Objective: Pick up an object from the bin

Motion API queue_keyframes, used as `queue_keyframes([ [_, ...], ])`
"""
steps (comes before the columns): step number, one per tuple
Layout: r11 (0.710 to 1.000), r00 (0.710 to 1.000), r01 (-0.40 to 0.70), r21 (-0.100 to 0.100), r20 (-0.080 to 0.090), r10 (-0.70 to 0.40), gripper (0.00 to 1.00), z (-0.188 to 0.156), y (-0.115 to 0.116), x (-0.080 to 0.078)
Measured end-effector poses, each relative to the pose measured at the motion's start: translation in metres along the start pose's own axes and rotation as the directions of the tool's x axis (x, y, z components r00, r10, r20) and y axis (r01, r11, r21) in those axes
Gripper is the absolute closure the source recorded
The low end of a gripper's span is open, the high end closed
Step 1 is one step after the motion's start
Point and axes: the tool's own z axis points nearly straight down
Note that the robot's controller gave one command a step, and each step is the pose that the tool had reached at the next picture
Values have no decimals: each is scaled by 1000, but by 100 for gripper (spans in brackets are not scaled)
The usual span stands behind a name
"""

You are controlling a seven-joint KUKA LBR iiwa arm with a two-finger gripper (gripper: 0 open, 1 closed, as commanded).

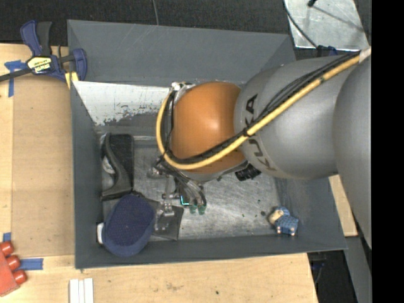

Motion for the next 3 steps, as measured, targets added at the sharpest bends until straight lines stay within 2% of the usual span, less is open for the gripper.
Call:
queue_keyframes([
  [1, 976, 976, 218, 1, 14, -218, 0, 67, 18, -10],
  [2, 857, 857, 516, 10, 2, -516, 0, 96, 56, -22],
  [3, 857, 857, 515, 5, 4, -515, 0, 94, 54, -23],
])
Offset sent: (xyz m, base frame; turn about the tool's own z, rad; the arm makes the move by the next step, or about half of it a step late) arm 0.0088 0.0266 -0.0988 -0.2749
